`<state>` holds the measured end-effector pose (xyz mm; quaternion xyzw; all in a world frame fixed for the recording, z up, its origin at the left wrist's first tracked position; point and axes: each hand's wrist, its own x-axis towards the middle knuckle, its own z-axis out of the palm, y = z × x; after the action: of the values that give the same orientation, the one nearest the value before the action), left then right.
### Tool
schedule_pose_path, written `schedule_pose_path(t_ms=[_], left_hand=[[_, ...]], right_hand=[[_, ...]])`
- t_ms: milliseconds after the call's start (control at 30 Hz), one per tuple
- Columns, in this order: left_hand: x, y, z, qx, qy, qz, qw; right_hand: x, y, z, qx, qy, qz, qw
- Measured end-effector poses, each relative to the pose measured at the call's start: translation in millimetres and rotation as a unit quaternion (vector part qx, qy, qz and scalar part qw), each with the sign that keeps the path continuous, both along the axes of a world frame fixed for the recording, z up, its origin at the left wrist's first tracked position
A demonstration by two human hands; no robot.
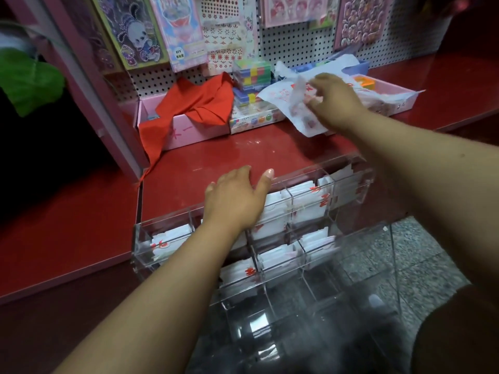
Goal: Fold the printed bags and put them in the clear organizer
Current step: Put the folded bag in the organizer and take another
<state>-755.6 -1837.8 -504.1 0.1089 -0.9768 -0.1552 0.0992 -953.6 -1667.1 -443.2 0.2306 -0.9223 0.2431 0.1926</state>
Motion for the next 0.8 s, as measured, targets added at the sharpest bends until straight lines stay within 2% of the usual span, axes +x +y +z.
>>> schedule_pose_path(t_ms=[67, 100, 167, 233, 300, 333, 367, 533, 633, 700, 767, 800], left_hand=[[3, -6, 3, 0.154, 0.068, 0.006, 0.986], [5, -9, 5, 0.262, 0.105, 0.008, 0.959], [11, -18, 13, 0.471, 0.168, 0.022, 0.866], [21, -29, 25, 0.622, 0.158, 0.045, 0.766], [38, -41, 38, 0.715, 0.111, 0.044, 0.689], [49, -45, 43, 0.734, 0.090, 0.035, 0.673], [58, -48, 47, 0.736, 0.074, 0.032, 0.673], [94, -59, 49, 0.652, 0.018, 0.083, 0.753], [111, -61, 45, 0.616, 0.032, 0.123, 0.778], [121, -66, 42, 0.587, 0.034, 0.126, 0.799], [129, -75, 36, 0.571, 0.031, 0.125, 0.811], [133, -79, 34, 0.568, 0.032, 0.127, 0.813]], right_hand=[[39, -8, 1, 0.008, 0.008, 0.069, 0.998], [62, -12, 0, 0.013, 0.010, 0.102, 0.995], [108, -19, -5, 0.021, 0.020, 0.166, 0.986], [155, -24, -6, 0.017, 0.034, 0.221, 0.975], [196, -30, -9, 0.008, 0.065, 0.256, 0.964], [214, -32, -10, 0.004, 0.070, 0.272, 0.960], [232, -34, -12, 0.003, 0.061, 0.290, 0.955], [292, -43, -22, 0.010, -0.040, 0.384, 0.923], [312, -41, -26, 0.000, -0.126, 0.409, 0.904], [318, -35, -19, -0.016, -0.182, 0.400, 0.898], [310, -25, -8, -0.097, -0.232, 0.346, 0.904], [298, -20, -7, -0.150, -0.223, 0.299, 0.916]])
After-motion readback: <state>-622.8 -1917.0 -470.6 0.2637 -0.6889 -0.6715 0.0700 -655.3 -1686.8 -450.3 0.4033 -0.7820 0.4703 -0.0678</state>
